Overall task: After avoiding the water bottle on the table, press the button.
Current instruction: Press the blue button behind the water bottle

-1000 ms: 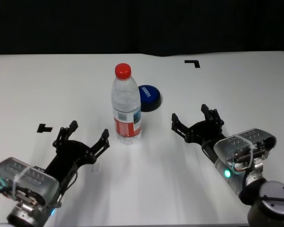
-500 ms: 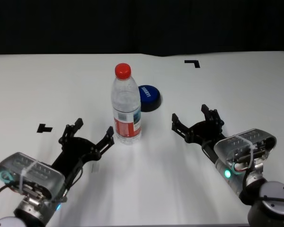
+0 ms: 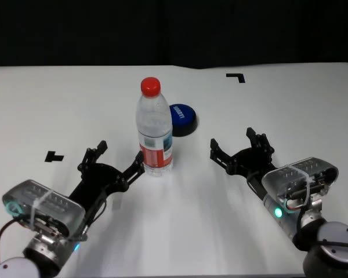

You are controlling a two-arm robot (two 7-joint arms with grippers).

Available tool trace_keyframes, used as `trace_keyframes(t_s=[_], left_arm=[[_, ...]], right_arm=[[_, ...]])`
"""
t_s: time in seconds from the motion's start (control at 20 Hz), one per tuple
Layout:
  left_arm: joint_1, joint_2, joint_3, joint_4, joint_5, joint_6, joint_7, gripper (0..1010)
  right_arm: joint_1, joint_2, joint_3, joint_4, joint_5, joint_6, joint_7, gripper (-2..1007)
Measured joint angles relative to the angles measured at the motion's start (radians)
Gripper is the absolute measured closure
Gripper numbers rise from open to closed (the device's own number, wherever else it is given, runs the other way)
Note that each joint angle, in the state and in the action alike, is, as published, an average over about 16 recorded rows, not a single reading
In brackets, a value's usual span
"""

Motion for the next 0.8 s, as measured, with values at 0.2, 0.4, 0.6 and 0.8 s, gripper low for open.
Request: trace_keyframes(t_s=[0.2, 0.4, 0.6, 0.8], left_arm=[[-0.011, -0.001, 0.006, 0.008, 0.0, 0.0, 0.0, 7], [-0.02, -0.003, 0.011, 0.016, 0.0, 0.0, -0.001, 7], [-0.028, -0.003, 0.016, 0.021, -0.001, -0.002, -0.003, 7], [-0.035, -0.004, 0.021, 0.026, -0.001, -0.004, -0.004, 7]], right_arm=[[0.0, 0.0, 0.0, 0.0, 0.0, 0.0, 0.0, 2], [0.0, 0.0, 0.0, 0.0, 0.0, 0.0, 0.0, 2], [0.0, 0.0, 0.0, 0.0, 0.0, 0.0, 0.0, 2], [0.0, 0.0, 0.0, 0.0, 0.0, 0.0, 0.0, 2]])
